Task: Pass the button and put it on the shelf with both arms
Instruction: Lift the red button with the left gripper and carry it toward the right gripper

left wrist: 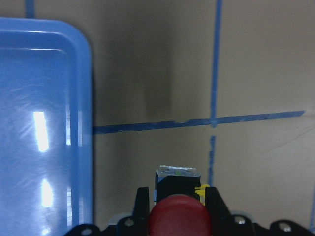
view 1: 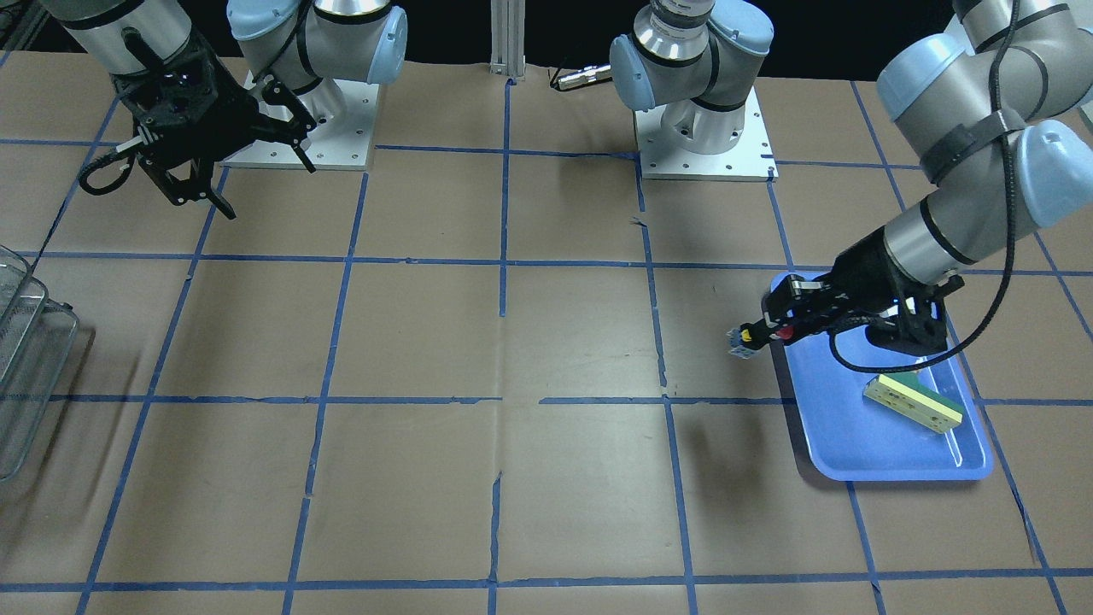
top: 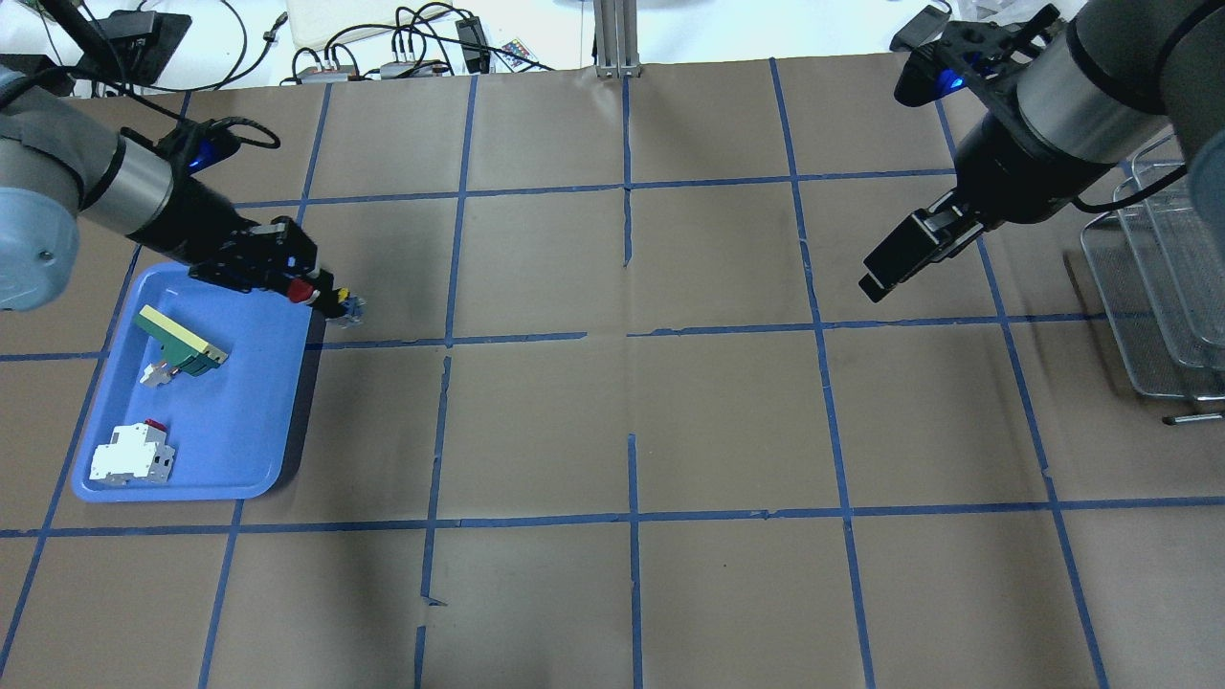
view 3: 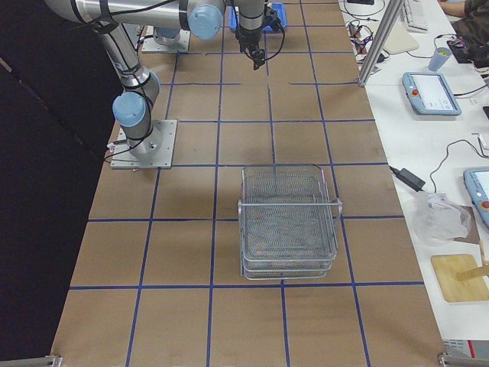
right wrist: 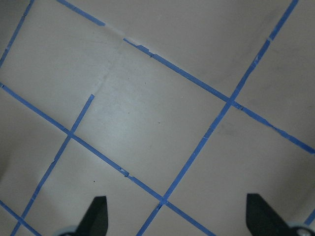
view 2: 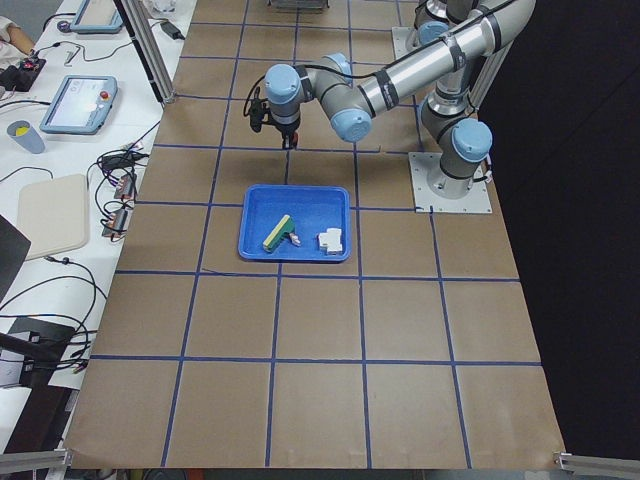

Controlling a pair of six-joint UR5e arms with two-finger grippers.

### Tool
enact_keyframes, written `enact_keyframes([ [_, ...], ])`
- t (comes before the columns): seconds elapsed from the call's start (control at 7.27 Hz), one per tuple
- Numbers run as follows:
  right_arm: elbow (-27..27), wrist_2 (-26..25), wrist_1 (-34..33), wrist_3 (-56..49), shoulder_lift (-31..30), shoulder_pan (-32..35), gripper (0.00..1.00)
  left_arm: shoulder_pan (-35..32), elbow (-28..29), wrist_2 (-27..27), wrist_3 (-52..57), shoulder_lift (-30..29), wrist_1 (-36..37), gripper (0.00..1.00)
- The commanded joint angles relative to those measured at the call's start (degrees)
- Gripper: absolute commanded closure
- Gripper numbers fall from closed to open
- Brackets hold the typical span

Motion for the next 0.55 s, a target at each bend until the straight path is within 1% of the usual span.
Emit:
enact_keyframes([
  [0.0,-0.2,3.3,-0.4,-3.6,0.0,-0.9,0.00,-11.1,1.0,-11.2,-15.1,-0.2,6.4,0.80],
  [0.14,0.1,4.0,-1.7,-6.5,-0.2,-0.9,0.00,-14.7,0.7,-15.9,-23.0,-0.8,13.7,0.80],
  [0.28,0.2,7.7,-1.9,-13.9,0.2,-1.1,0.00,-18.3,0.3,-17.4,-29.3,-0.8,19.1,0.80],
  [0.41,0.2,8.3,-2.1,-24.4,0.2,-1.4,0.00,-21.2,1.0,-18.7,-31.5,-0.8,20.3,0.80],
])
